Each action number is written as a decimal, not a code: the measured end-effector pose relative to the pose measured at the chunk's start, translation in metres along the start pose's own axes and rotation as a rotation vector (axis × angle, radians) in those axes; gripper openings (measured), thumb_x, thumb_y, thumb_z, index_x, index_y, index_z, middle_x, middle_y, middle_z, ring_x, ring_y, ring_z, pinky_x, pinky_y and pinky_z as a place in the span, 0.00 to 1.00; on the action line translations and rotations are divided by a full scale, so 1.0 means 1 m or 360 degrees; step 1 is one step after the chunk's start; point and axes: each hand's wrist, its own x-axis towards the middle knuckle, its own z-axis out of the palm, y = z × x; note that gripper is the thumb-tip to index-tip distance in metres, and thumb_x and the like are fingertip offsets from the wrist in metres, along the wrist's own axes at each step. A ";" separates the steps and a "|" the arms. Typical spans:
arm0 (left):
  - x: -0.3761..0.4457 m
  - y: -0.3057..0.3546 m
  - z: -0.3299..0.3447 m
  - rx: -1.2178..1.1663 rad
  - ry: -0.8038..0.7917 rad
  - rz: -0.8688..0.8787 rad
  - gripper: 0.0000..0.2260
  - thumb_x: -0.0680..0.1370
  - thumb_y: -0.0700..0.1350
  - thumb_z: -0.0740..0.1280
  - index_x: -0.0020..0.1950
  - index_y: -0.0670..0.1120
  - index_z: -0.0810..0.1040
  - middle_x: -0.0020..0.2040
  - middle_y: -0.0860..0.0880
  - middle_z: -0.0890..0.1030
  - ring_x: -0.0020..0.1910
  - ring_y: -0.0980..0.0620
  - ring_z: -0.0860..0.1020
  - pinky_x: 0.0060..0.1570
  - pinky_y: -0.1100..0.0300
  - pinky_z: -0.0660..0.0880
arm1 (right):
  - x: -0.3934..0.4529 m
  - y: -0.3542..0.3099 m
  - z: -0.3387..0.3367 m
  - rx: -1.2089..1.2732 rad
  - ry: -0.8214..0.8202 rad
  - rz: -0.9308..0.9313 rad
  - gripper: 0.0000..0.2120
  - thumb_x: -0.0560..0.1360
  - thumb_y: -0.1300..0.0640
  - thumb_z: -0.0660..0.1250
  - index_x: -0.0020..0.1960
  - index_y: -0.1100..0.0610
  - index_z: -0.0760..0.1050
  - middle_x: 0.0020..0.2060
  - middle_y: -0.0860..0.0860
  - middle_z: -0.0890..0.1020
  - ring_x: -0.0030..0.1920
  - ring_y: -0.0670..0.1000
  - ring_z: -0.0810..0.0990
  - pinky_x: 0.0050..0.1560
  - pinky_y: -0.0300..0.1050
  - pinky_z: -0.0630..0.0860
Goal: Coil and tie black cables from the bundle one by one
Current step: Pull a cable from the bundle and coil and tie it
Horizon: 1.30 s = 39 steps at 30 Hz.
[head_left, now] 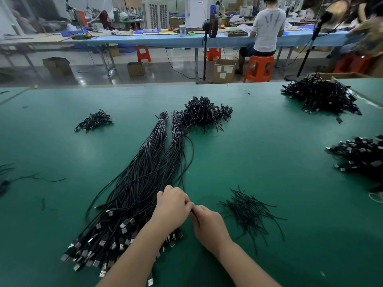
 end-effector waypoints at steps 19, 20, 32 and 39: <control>-0.007 0.012 0.015 0.0616 0.0033 0.0205 0.06 0.80 0.41 0.60 0.55 0.47 0.74 0.55 0.48 0.76 0.57 0.46 0.71 0.56 0.53 0.65 | -0.001 -0.001 0.000 -0.0086 -0.0057 0.0025 0.10 0.79 0.60 0.59 0.41 0.59 0.75 0.33 0.52 0.76 0.29 0.53 0.70 0.31 0.48 0.69; -0.008 0.011 0.016 0.0626 0.0022 0.0211 0.07 0.80 0.40 0.59 0.55 0.47 0.74 0.55 0.48 0.76 0.57 0.46 0.71 0.57 0.53 0.65 | -0.001 -0.001 0.000 -0.0094 -0.0113 0.0047 0.11 0.80 0.59 0.58 0.42 0.58 0.75 0.34 0.52 0.76 0.31 0.53 0.71 0.33 0.49 0.70; -0.010 -0.028 -0.022 -0.1214 0.0255 -0.0341 0.04 0.80 0.45 0.69 0.45 0.50 0.82 0.39 0.55 0.83 0.37 0.60 0.80 0.35 0.72 0.73 | 0.032 -0.024 -0.075 0.1529 -0.0388 0.0832 0.16 0.84 0.58 0.53 0.64 0.50 0.77 0.59 0.49 0.81 0.43 0.51 0.84 0.41 0.46 0.81; -0.014 -0.020 -0.029 -0.2157 -0.0017 -0.0500 0.07 0.80 0.41 0.70 0.44 0.43 0.85 0.38 0.46 0.80 0.43 0.46 0.75 0.50 0.48 0.72 | 0.052 -0.054 -0.081 0.0716 -0.0070 0.0258 0.09 0.77 0.56 0.71 0.58 0.51 0.83 0.38 0.40 0.84 0.36 0.46 0.81 0.41 0.43 0.81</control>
